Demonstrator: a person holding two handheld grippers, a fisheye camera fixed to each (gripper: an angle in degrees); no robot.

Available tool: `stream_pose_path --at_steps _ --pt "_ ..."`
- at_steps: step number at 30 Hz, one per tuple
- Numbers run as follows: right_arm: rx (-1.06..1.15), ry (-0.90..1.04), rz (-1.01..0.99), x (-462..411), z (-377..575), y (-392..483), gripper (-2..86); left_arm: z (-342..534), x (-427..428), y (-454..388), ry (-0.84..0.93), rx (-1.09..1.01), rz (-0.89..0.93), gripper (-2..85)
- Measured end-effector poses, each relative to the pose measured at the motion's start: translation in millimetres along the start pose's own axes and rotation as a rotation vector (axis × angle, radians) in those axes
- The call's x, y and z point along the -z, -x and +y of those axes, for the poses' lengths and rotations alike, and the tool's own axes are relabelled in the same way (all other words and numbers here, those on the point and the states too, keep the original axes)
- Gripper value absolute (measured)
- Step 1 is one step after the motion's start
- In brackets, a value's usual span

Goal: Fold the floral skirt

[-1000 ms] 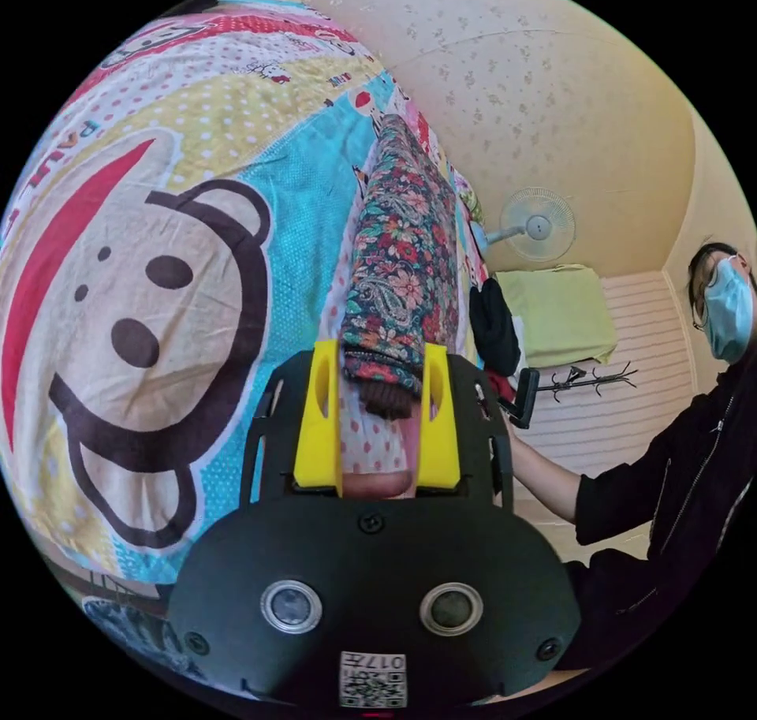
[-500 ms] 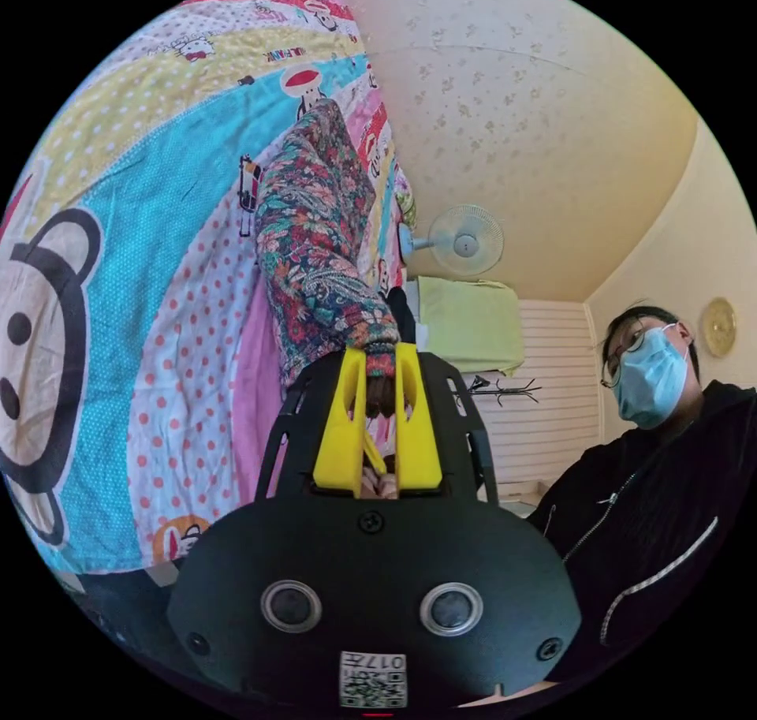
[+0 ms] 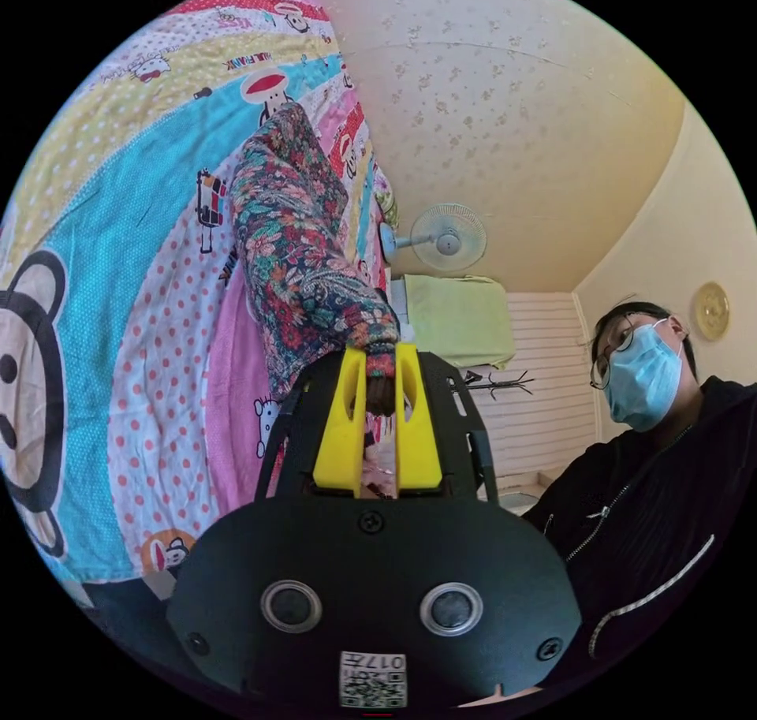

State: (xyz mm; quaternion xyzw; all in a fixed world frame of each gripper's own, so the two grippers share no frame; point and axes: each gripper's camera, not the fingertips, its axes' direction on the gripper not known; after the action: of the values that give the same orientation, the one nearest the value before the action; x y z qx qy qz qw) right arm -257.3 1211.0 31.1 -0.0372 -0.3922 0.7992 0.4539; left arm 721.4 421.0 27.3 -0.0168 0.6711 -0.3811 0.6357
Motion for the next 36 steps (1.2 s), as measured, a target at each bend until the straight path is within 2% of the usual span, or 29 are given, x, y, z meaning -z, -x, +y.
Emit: stream_pose_path --at_steps 6,10,14,16,19,22,26,28,30,31,33,36 --pt "-0.003 -0.036 0.032 16.3 6.6 2.1 5.2 8.2 6.8 -31.3 0.095 -0.052 -0.164 6.0" --pt "0.06 0.035 0.211 38.1 25.4 43.9 4.8 32.1 13.7 -59.4 0.176 -0.036 -0.17 6.2" --pt "-0.042 0.05 0.355 85.8 52.9 55.2 4.6 99.5 37.3 -68.4 0.278 0.152 -0.171 6.8" --pt "-0.097 0.035 0.375 103.7 65.7 54.1 4.6 111.4 53.3 -79.3 0.308 0.177 -0.166 6.2" --pt "-0.133 -0.008 0.376 122.5 73.8 56.0 4.5 91.3 80.9 -122.6 0.281 0.026 -0.208 4.0" --pt "-0.054 0.029 0.45 118.4 66.9 68.8 4.5 28.7 82.4 -158.7 0.253 -0.114 -0.274 4.0" --pt "-0.056 0.043 0.38 110.3 69.0 75.2 4.5 -68.5 -28.9 -203.3 0.49 -0.563 -0.469 -0.1" --pt "-0.052 0.059 0.365 107.9 72.1 80.3 4.5 -84.7 -92.4 -210.2 0.553 -0.801 -0.55 -0.7" --pt "-0.037 0.067 0.376 105.9 76.3 91.3 4.6 -91.5 -168.4 -198.2 0.688 -1.04 -0.645 -0.9" --pt "-0.037 0.066 0.379 105.6 79.5 99.9 4.6 -91.9 -183.8 -193.5 0.725 -1.072 -0.654 -0.9" --pt "-0.027 0.06 0.367 106.0 85.1 114.9 4.6 -72.7 -228.4 -179.1 0.925 -1.15 -0.518 -1.0" --pt "0.014 0.069 0.359 102.8 95.2 141.7 4.6 -18.3 -251.2 -177.5 0.942 -1.3 -0.476 -1.0"
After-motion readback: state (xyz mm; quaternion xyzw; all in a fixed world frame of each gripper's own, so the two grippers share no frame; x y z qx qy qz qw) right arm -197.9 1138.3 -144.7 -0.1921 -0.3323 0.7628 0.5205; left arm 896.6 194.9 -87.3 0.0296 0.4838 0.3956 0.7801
